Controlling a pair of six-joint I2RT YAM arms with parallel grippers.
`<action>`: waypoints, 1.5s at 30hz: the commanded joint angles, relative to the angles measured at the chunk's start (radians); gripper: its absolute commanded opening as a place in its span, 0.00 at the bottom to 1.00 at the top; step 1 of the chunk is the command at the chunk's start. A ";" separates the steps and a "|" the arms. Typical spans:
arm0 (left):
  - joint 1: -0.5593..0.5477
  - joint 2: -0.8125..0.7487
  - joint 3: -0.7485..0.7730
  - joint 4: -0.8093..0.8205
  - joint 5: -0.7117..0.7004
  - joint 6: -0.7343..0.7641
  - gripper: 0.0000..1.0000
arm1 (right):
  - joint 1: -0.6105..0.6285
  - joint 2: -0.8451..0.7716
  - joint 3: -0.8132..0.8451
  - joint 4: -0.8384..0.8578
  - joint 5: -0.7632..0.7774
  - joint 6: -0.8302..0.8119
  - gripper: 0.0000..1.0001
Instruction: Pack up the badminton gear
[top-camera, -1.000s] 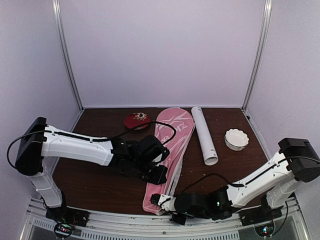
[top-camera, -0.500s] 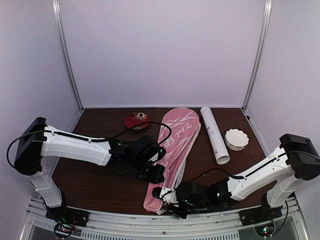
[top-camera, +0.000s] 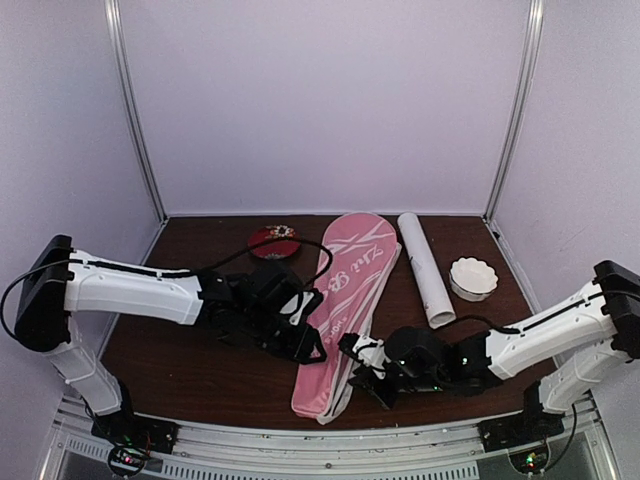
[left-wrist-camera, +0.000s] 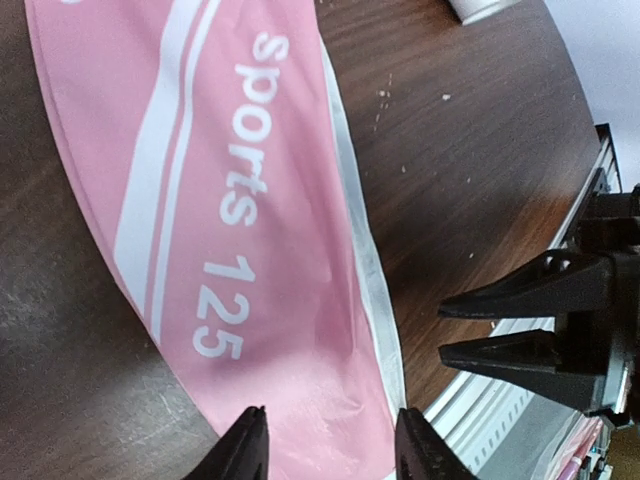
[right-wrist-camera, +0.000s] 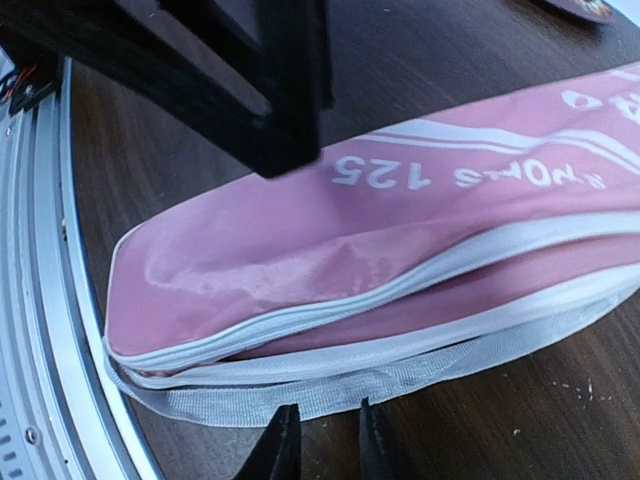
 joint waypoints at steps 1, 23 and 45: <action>0.055 -0.041 -0.015 0.060 0.018 0.070 0.45 | -0.083 -0.025 -0.018 -0.011 -0.078 0.113 0.21; 0.110 0.053 -0.173 0.262 0.065 0.059 0.28 | -0.140 0.313 0.193 0.044 -0.197 0.099 0.09; 0.063 -0.039 -0.229 0.191 -0.041 0.022 0.47 | -0.104 0.328 0.254 0.113 -0.259 0.122 0.19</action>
